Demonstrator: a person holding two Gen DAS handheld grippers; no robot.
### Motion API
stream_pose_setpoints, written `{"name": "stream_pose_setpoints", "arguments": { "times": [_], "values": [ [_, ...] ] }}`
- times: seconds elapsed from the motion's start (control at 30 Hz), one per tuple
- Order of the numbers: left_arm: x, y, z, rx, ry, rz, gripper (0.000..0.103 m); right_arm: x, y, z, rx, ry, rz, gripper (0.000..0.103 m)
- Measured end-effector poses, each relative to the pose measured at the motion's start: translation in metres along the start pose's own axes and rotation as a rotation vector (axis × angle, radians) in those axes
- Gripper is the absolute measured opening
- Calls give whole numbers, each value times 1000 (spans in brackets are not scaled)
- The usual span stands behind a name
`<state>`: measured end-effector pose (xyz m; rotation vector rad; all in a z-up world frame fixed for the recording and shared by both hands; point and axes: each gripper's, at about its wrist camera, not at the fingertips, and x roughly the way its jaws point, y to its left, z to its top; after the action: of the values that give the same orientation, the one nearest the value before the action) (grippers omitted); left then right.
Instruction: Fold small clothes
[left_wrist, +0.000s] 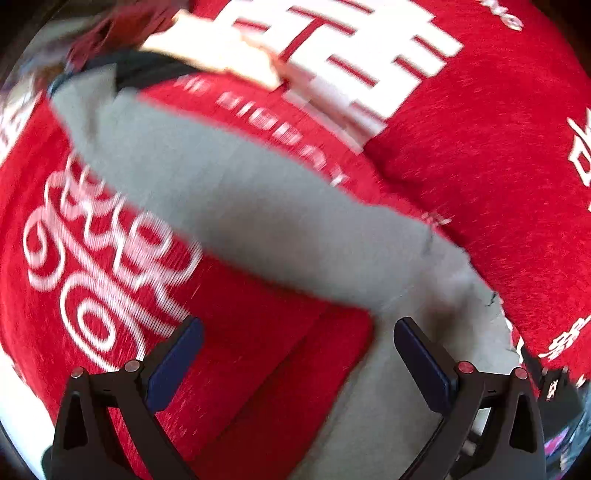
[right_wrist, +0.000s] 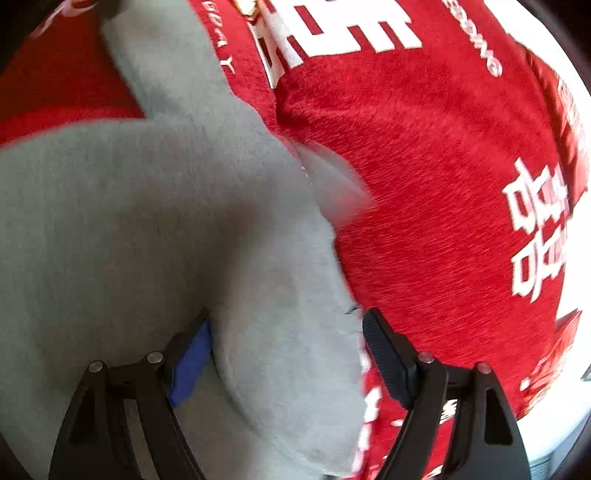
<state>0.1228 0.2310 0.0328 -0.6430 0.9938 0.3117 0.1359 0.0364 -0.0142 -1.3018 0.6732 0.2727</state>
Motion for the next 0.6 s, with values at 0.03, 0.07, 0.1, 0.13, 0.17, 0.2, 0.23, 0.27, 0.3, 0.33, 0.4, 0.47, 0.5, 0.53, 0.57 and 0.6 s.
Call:
{"name": "stream_pose_setpoints", "arguments": {
  "times": [0.03,0.07,0.1,0.13,0.17,0.2,0.23,0.27,0.3,0.33,0.4,0.47,0.5,0.53,0.57,0.6],
  "values": [
    [-5,-13,4,32,-17,-7,103,-4,-6,-6,30,-6,15,83],
    [-9,-24,6,61,-27,-16,103,-7,-18,-15,104,-9,73,83],
    [-12,-40,7,101,-37,-31,103,-7,-42,-31,265,-6,213,83],
    [-13,-55,8,134,-40,-44,103,-4,-56,-42,364,-4,293,83],
    [-12,-72,6,175,-35,-62,103,0,-77,-61,503,-3,384,83],
    [-8,-92,2,219,-21,-84,103,10,-103,-89,681,-1,476,83],
    [-3,-109,0,252,-7,-101,103,16,-114,-103,763,6,507,83],
    [4,-129,-6,292,11,-115,103,31,-134,-130,902,34,528,83],
    [13,-149,-14,332,35,-130,103,43,-144,-145,972,57,525,83],
    [25,-170,-23,371,73,-153,103,54,-152,-160,1029,80,524,83],
    [48,-200,-40,426,142,-164,103,82,-163,-187,1120,116,586,83],
    [73,-218,-57,486,196,-121,103,104,-162,-200,1138,140,665,83],
    [83,-218,-61,493,205,-83,103,116,-158,-208,1139,179,669,82],
    [94,-213,-63,483,211,-39,103,125,-155,-219,1133,224,640,81],
    [99,-205,-64,465,213,-15,103,125,-153,-230,1132,236,608,81],
    [101,-196,-63,453,191,-4,103,125,-152,-242,1126,235,563,81]
  ]
}}
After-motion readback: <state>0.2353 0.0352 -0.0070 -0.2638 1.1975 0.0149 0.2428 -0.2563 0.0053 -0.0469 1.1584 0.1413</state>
